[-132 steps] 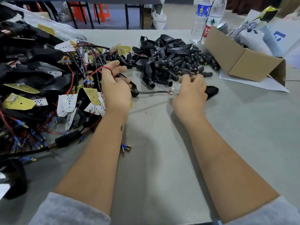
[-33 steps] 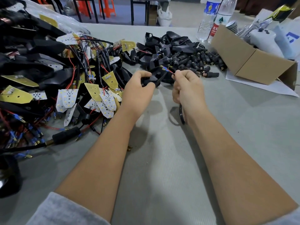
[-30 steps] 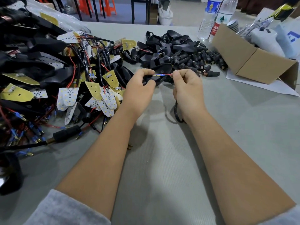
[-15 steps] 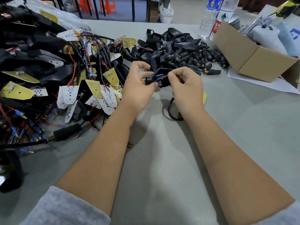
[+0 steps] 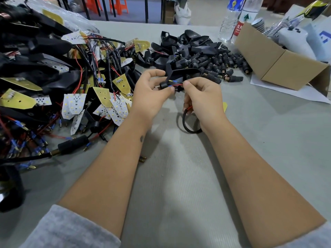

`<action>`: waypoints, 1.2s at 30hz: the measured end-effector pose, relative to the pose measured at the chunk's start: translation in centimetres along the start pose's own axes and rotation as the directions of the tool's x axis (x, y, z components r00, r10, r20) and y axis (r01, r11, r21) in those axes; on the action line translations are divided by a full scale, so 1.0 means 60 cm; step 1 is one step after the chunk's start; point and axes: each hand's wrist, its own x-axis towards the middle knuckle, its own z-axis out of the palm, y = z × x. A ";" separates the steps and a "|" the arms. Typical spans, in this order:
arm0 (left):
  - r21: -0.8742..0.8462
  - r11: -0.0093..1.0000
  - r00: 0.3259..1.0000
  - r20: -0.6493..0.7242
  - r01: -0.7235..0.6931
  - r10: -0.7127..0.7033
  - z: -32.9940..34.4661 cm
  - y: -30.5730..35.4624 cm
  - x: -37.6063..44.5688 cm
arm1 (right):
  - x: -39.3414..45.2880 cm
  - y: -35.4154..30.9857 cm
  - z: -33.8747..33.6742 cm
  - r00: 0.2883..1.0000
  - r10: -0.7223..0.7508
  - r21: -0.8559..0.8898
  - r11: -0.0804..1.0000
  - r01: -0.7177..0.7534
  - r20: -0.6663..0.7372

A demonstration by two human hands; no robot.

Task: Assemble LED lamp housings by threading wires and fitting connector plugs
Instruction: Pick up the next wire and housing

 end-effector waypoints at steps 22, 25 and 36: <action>-0.270 0.930 0.962 0.180 0.248 -0.204 0.007 0.007 0.001 | -0.001 -0.002 -0.003 0.995 -0.068 0.057 0.996 0.064 0.072; -0.218 0.952 0.961 0.219 0.216 -0.168 0.008 0.005 -0.001 | -0.002 -0.002 -0.003 0.994 -0.072 0.078 0.995 0.066 0.082; -0.244 0.967 0.995 -0.059 0.069 -0.086 0.000 0.011 0.001 | 0.000 0.007 0.005 0.987 -0.152 -0.189 0.969 0.160 0.055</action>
